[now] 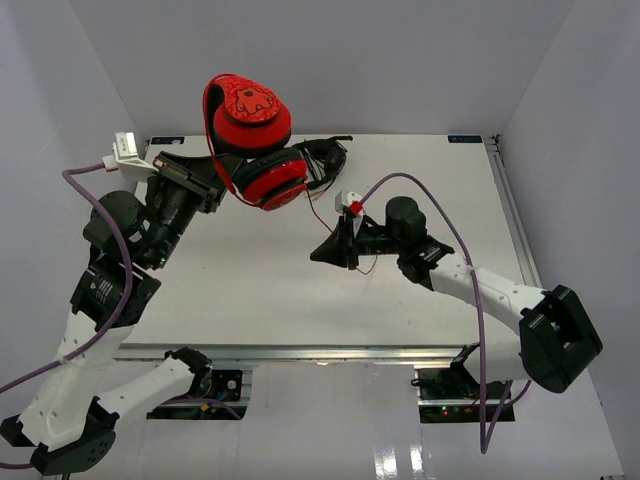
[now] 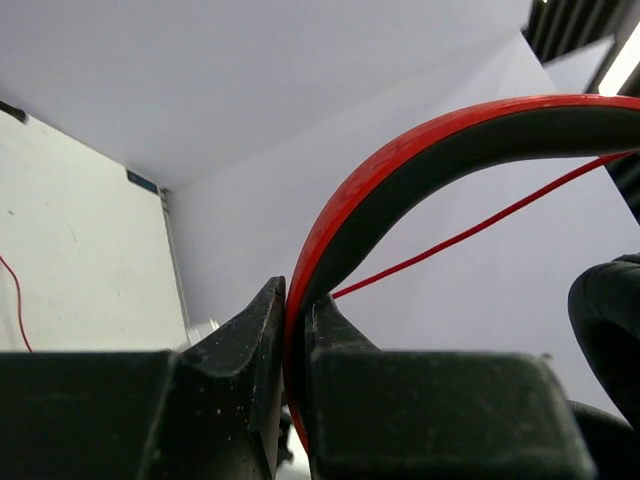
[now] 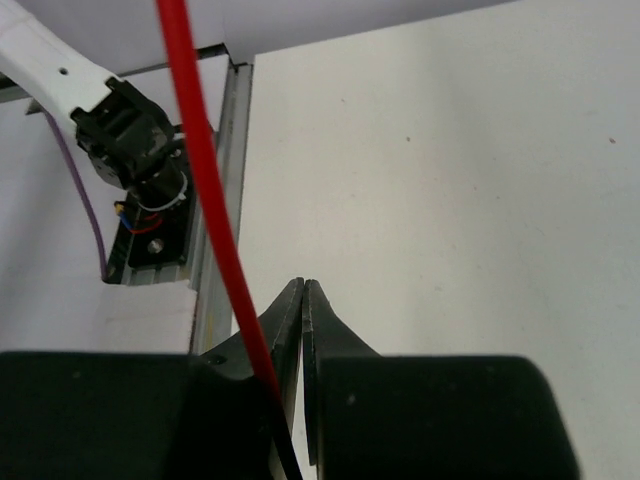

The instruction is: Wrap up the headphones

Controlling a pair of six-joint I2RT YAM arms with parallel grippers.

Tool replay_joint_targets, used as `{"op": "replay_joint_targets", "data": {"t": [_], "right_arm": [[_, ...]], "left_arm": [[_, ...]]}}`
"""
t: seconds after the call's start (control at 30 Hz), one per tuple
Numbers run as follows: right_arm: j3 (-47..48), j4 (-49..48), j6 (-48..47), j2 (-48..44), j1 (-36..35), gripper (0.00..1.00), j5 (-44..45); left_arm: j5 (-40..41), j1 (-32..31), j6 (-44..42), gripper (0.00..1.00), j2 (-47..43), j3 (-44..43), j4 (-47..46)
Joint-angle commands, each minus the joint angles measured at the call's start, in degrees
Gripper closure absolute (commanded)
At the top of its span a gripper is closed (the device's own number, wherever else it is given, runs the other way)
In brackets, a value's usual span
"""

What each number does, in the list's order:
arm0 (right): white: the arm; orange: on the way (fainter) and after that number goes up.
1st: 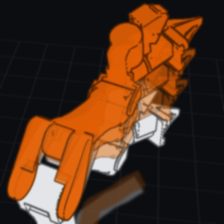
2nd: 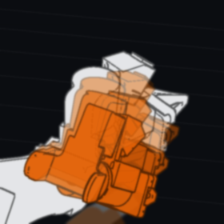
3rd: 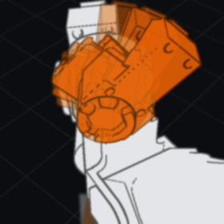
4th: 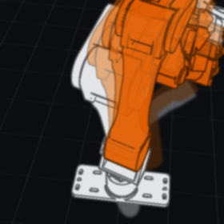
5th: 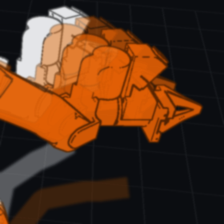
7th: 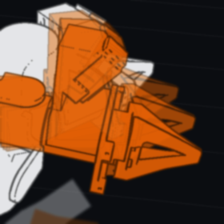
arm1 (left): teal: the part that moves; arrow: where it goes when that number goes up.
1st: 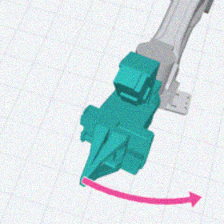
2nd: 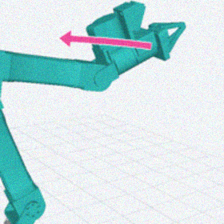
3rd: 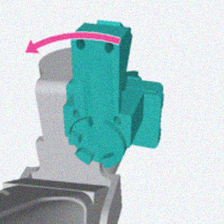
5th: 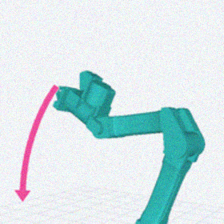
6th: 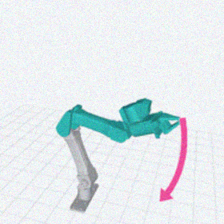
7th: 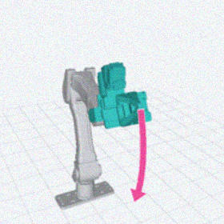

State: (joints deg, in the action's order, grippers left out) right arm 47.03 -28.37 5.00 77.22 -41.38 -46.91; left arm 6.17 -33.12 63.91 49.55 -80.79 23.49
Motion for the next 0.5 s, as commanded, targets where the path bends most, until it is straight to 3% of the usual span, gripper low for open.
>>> {"op": "replay_joint_targets", "data": {"t": [0.0,0.13,0.27,0.47], "right_arm": [[2.29,20.30,-11.95,-4.37,0.60,0.92,9.57],[6.83,33.77,-21.80,-7.05,0.68,0.92,22.03],[12.14,41.83,-33.38,-9.06,0.69,0.92,34.77],[16.34,48.23,-47.00,-12.67,0.71,0.92,52.26]], "left_arm": [[18.79,-0.01,3.05,1.00,2.24,1.67,-6.93],[28.94,-0.01,0.69,1.00,8.88,-1.67,-5.48],[38.64,-0.01,-10.15,1.00,20.25,-7.48,-5.71],[43.18,-0.47,-25.91,1.00,35.11,-13.70,-7.47]]}}
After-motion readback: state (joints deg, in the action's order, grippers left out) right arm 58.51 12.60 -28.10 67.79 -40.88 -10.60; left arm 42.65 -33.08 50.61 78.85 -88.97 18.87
